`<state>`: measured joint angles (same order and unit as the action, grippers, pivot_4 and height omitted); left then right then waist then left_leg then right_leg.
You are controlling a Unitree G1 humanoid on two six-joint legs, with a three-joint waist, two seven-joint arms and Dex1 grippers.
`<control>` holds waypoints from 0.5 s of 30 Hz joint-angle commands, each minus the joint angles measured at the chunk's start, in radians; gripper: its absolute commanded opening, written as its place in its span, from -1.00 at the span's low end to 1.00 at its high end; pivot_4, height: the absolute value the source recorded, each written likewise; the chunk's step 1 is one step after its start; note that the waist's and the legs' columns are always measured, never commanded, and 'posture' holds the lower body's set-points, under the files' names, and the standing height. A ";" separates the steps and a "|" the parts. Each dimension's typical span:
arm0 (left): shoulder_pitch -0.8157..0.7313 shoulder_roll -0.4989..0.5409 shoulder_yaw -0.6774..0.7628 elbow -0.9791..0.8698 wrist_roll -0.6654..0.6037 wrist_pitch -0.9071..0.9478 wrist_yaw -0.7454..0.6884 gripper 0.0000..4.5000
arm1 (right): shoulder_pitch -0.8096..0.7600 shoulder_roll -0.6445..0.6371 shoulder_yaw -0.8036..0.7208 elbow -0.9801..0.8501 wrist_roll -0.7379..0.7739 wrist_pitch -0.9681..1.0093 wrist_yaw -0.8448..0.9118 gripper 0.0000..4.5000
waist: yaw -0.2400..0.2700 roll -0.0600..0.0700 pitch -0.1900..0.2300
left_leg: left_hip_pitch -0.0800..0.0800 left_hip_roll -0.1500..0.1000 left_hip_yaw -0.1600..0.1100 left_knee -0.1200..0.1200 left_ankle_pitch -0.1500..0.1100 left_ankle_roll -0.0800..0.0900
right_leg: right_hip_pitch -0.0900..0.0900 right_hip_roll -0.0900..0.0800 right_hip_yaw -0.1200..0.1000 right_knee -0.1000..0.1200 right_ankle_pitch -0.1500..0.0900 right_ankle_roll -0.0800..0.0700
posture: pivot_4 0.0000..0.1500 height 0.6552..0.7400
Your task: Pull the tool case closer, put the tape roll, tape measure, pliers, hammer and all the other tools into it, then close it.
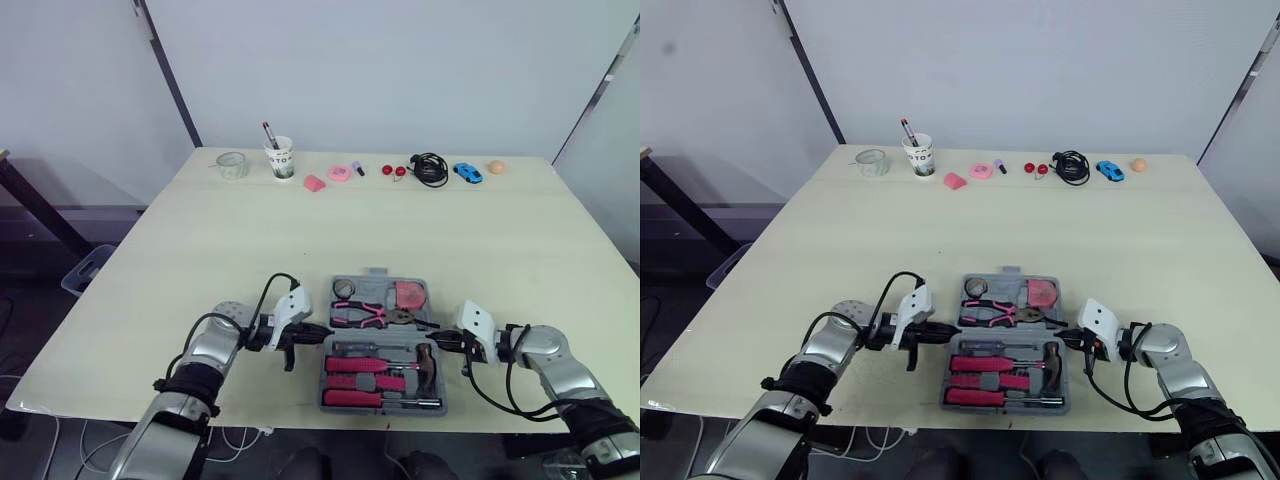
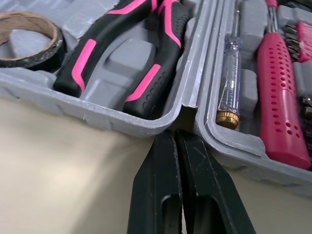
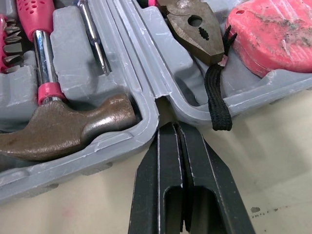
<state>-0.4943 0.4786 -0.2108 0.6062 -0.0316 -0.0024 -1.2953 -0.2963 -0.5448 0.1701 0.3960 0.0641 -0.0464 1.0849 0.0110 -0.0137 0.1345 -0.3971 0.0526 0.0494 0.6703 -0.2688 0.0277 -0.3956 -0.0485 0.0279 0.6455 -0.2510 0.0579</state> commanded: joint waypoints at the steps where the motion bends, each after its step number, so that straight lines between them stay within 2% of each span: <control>1: 0.032 -0.008 -0.065 -0.027 0.018 0.018 -0.046 -0.95 | 0.013 0.002 0.021 -0.043 0.015 0.008 0.035 -1.00 | 0.000 0.000 0.000 | 0.000 0.000 0.000 0.000 0.000 0.000 | 0.000 0.000 0.000 0.000 0.000 0.000 | 1.00 1.00; 15: 0.042 0.008 -0.075 -0.033 0.027 0.022 -0.058 -0.95 | 0.031 -0.007 0.031 -0.081 0.023 0.058 0.060 -1.00 | 0.000 0.000 0.000 | 0.000 0.000 0.000 0.000 0.000 0.000 | 0.000 0.000 0.000 0.000 0.000 0.000 | 1.00 1.00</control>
<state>-0.4836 0.4941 -0.2272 0.5783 -0.0306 0.0133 -1.3258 -0.2785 -0.5554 0.1785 0.3540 0.0781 0.0122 1.1201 0.0111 -0.0136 0.1343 -0.3969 0.0527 0.0493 0.6703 -0.2688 0.0278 -0.3956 -0.0484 0.0279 0.6456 -0.2510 0.0579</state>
